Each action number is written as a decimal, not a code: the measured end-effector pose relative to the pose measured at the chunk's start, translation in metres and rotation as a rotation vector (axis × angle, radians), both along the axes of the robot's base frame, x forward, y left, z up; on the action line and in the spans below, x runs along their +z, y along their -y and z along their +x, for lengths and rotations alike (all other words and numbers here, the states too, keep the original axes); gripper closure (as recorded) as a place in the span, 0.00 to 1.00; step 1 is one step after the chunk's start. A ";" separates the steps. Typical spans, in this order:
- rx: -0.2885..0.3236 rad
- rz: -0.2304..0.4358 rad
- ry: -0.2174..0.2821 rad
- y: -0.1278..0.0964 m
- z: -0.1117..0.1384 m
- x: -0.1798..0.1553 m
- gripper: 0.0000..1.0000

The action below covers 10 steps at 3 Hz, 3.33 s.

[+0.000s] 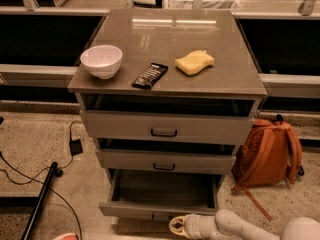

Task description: Close bottom drawer

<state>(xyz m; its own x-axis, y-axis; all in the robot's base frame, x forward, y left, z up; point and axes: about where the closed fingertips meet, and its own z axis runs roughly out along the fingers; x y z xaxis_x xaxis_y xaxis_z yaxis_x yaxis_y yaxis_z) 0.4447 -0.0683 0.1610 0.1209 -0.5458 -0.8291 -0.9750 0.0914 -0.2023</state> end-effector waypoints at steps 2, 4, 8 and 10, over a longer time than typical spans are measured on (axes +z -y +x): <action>-0.149 -0.046 0.160 0.014 0.031 -0.004 1.00; -0.234 -0.067 0.240 0.009 0.074 -0.006 1.00; -0.252 -0.021 0.368 -0.006 0.141 0.013 1.00; -0.236 -0.008 0.437 -0.006 0.172 0.025 1.00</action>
Offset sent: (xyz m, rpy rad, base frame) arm 0.0539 -0.0250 0.0016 -0.0902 -0.2699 -0.2291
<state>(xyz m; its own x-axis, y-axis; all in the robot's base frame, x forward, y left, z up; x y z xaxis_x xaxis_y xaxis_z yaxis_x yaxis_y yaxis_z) 0.6168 -0.0628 0.1858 0.3287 -0.6064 -0.7240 -0.7515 0.2964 -0.5894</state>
